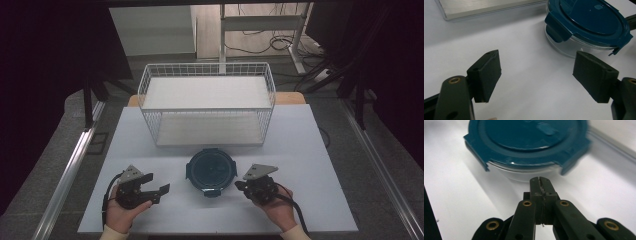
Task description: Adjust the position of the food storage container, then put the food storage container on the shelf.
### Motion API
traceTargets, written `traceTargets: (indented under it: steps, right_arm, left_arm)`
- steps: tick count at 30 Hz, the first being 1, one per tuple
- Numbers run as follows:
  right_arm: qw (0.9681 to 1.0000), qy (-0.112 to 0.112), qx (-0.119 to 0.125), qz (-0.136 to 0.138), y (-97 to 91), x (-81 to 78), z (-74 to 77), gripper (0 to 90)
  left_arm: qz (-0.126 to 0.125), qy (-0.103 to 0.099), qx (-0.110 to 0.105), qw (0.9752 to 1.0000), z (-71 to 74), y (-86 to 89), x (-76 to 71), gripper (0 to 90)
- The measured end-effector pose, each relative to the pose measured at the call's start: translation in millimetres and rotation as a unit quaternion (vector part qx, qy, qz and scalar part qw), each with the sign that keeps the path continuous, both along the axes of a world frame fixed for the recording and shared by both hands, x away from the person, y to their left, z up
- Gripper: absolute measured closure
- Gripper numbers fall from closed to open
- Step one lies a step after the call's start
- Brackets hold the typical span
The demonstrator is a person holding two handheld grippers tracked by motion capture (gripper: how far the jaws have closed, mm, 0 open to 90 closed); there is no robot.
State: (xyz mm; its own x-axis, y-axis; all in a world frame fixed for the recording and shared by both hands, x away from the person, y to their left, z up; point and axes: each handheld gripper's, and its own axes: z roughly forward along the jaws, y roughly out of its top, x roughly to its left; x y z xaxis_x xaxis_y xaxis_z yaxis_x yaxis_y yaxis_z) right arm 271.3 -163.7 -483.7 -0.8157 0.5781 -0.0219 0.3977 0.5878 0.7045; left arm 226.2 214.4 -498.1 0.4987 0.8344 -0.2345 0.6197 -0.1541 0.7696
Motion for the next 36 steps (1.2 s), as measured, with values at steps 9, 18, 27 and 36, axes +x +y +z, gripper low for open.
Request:
traceTargets:
  steps: [9, 18, 27, 36]
  right_arm:
    - [0.995, 0.006, 0.076, -0.065, -48.5, 2.7, 8.5, 85.4]
    - [0.9876, -0.009, 0.125, -0.095, -57.3, 5.5, 8.7, 35.6]
    - [0.9864, -0.004, 0.131, -0.1, -55.2, 4.2, 8.4, 30.1]
    - [0.9851, 0.017, 0.136, -0.104, -48.6, 5.3, 9.1, 26.1]
  left_arm:
    - [0.001, -0.007, -0.005, 1.0, 4.8, 1.4, -1.8, 21.6]
    - [-0.002, -0.016, 0.005, 0.9999, 9.3, -0.3, -4.1, 21.3]
    - [-0.004, -0.013, -0.003, 0.9999, 10.4, -1.4, -4.1, 21.2]
    - [-0.022, 0.022, -0.059, 0.9978, 19.1, -9.5, -4.1, 20.9]
